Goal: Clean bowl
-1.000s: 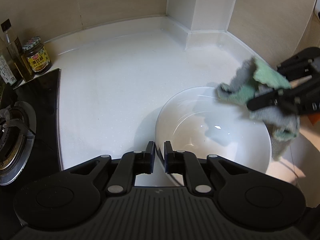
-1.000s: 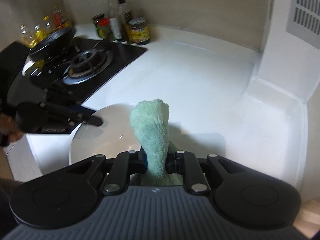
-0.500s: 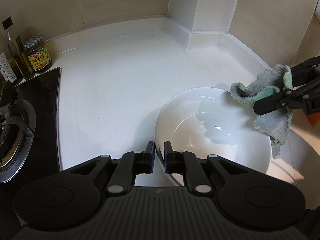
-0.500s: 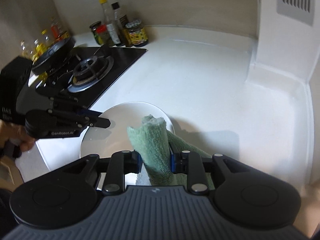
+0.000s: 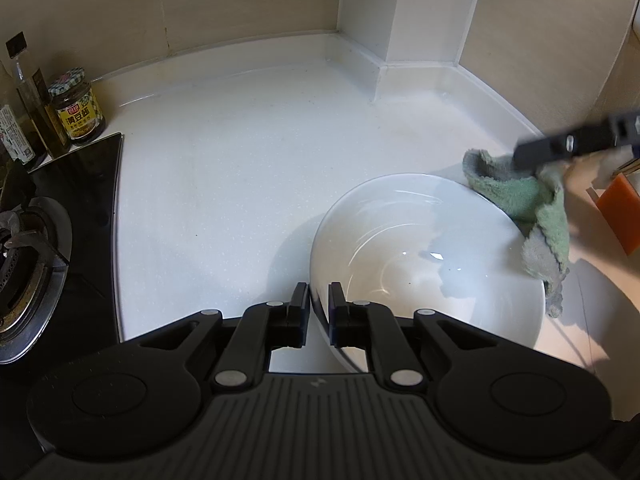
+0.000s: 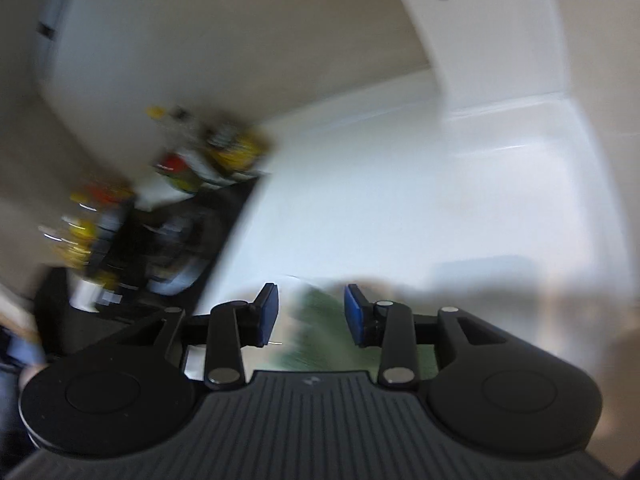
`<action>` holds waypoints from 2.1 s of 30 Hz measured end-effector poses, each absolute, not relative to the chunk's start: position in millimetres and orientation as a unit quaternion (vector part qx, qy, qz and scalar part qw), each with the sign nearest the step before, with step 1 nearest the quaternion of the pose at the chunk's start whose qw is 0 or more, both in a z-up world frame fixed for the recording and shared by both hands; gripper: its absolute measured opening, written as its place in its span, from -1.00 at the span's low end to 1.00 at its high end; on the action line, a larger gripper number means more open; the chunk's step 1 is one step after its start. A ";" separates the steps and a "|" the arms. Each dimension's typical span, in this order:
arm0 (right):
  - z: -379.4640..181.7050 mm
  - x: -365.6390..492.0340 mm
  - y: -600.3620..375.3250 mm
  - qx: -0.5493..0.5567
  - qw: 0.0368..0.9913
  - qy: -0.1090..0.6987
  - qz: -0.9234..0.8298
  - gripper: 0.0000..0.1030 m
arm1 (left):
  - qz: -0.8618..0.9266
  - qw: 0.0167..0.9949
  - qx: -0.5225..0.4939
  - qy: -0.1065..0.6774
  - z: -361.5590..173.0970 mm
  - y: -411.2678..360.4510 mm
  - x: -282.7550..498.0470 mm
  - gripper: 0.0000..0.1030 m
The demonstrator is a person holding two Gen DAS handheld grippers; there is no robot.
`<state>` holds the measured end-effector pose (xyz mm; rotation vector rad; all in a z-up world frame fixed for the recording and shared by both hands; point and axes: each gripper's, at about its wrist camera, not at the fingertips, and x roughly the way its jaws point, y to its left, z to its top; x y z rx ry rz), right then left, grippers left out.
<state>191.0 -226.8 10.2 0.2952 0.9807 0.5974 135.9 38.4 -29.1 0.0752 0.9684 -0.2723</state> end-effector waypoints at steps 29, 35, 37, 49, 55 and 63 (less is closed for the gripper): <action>-3.7 211.2 -135.3 -0.185 0.760 0.511 0.355 -0.68 | -0.166 0.856 0.150 0.467 -28.9 17.2 141.3 -0.81; -8.7 232.7 -107.6 -0.252 0.733 0.496 0.391 -0.76 | -0.202 0.849 0.162 0.462 -30.6 20.3 150.9 -0.81; -10.1 234.3 -107.8 -0.242 0.736 0.498 0.389 -0.77 | -0.192 0.853 0.137 0.465 -30.6 24.5 149.6 -0.81; -13.3 208.1 -128.9 -0.171 0.781 0.494 0.342 -0.77 | -0.125 0.866 0.073 0.478 -27.9 24.3 129.1 -0.85; -9.5 208.7 -134.3 -0.198 0.740 0.518 0.381 -0.72 | -0.191 0.844 0.169 0.471 -30.7 12.1 150.2 -0.83; -7.8 226.0 -105.8 -0.261 0.737 0.490 0.386 -0.74 | -0.217 0.831 0.218 0.464 -31.7 -0.4 162.0 -0.81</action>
